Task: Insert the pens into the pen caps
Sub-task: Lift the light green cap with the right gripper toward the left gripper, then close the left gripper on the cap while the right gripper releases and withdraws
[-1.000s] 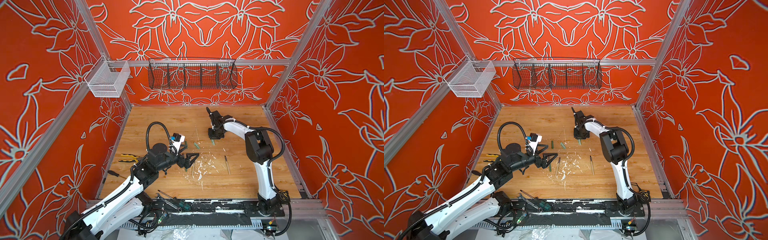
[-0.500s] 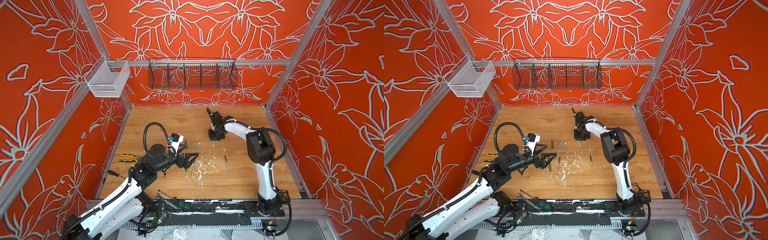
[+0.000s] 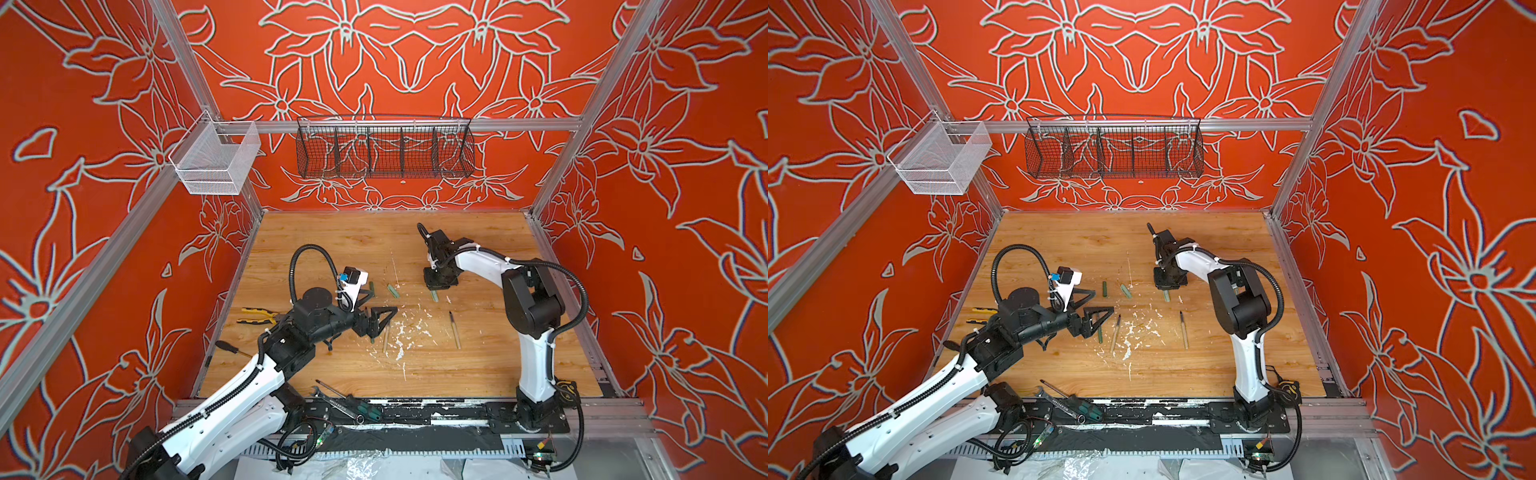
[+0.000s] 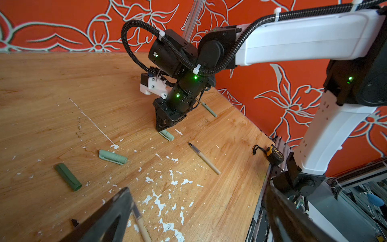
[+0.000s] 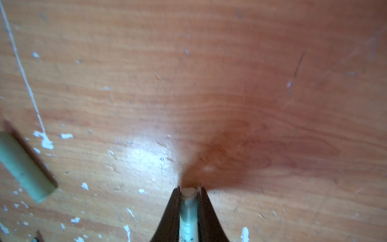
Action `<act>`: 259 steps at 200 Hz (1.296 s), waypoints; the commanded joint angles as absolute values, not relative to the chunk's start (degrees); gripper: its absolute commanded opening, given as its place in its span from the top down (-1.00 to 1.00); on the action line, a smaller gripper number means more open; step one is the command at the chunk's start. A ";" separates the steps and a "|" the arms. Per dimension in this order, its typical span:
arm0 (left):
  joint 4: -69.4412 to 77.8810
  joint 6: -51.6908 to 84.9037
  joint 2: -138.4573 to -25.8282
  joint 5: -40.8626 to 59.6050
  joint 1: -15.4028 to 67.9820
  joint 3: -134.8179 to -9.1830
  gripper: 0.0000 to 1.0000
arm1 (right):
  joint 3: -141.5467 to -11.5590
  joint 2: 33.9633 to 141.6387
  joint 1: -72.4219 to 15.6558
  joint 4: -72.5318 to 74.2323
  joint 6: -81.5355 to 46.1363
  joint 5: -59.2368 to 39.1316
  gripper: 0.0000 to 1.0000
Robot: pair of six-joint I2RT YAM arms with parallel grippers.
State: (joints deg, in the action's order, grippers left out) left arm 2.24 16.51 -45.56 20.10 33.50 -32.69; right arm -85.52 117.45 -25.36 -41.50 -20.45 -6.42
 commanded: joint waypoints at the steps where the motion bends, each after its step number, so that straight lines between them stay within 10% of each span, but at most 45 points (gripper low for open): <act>1: 4.55 17.38 -46.38 21.20 33.74 -33.53 -0.94 | -83.06 115.39 -25.02 -42.56 -19.77 -5.01 0.69; 259: 30.11 27.52 -72.48 35.55 33.75 -31.58 -0.91 | -61.31 84.95 -30.11 -20.60 -16.80 -26.26 0.70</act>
State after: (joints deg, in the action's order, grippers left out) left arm 25.08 26.37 -71.05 33.01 33.50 -30.09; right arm -63.40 88.16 -28.86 -24.40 -17.45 -22.11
